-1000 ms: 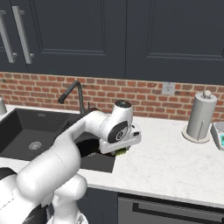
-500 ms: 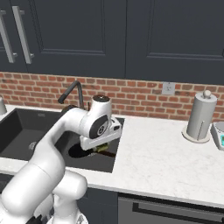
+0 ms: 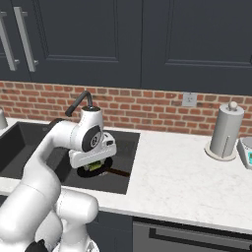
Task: Pick the pan and sponge and place them into the sink. Then turn on the water.
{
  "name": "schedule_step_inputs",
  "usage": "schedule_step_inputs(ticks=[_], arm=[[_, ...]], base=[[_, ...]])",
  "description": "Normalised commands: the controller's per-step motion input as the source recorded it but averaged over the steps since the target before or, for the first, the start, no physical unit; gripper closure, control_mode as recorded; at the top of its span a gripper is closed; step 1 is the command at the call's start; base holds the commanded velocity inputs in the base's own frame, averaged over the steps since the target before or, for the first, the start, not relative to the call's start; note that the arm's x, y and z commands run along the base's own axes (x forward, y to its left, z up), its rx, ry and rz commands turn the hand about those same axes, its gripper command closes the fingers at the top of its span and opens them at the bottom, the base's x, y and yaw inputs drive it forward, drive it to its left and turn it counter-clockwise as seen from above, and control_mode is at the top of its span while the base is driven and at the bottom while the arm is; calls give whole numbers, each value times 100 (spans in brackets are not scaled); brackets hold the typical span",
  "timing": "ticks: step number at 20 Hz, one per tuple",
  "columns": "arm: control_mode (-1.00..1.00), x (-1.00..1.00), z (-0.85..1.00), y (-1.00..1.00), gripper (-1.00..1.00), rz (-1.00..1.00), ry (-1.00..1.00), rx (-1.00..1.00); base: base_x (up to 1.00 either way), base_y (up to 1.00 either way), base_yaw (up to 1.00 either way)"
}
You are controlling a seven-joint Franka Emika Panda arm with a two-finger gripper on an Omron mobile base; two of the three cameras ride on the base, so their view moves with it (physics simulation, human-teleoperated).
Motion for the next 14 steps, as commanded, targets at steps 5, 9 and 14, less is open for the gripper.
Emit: schedule_step_inputs(ticks=[5, 9, 14], arm=[[-100, 17, -15, 49, 100, 1, 15, 0], [-100, 29, -25, 33, 100, 3, 9, 0], [-100, 33, -28, 28, 100, 4, 4, 0]], base=[[0, 0, 0], [0, 0, 0], [0, 0, 0]])
